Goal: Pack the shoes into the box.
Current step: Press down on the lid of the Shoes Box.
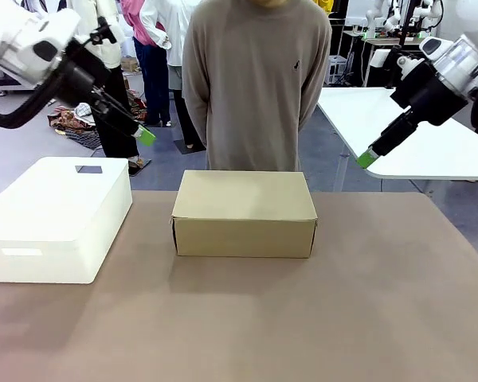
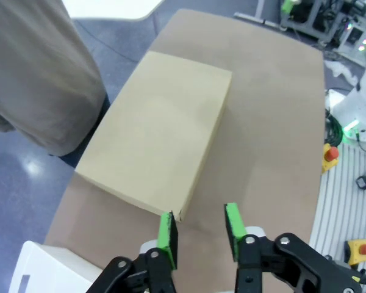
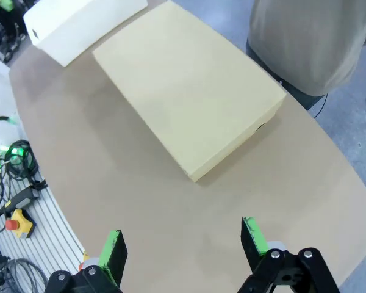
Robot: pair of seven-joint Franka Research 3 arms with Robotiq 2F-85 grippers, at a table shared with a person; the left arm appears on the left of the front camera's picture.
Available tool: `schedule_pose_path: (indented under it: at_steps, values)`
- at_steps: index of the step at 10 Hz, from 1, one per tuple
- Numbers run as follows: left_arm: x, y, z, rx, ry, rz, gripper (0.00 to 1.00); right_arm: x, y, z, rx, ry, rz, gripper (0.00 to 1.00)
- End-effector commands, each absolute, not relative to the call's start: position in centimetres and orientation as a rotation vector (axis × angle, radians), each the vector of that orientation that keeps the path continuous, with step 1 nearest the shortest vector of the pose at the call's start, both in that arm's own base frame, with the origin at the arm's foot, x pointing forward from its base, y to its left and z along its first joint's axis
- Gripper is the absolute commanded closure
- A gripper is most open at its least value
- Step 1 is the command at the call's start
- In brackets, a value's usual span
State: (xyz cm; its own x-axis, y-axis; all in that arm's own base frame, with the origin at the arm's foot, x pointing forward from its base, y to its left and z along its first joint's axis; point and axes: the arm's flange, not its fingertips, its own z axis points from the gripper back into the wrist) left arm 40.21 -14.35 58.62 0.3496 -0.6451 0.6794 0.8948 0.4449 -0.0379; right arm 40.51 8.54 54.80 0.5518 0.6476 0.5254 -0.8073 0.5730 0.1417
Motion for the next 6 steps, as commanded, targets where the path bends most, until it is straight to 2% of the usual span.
schedule_pose_path:
  at_steps: [1, 4, 6]
  values:
    - [42.3, -16.2, 58.8, -0.373, -0.604, -1.002, 1.00, 39.3, 8.7, 54.7, 0.390, -0.410, 0.874, 0.00]
    - [45.2, -19.0, 57.4, -0.328, -0.567, -0.978, 1.00, 38.3, 8.8, 53.8, 0.369, -0.403, 0.881, 0.00]
    - [46.1, -19.8, 56.7, -0.321, -0.556, -0.973, 1.00, 37.8, 8.0, 52.9, 0.362, -0.469, 0.891, 0.00]
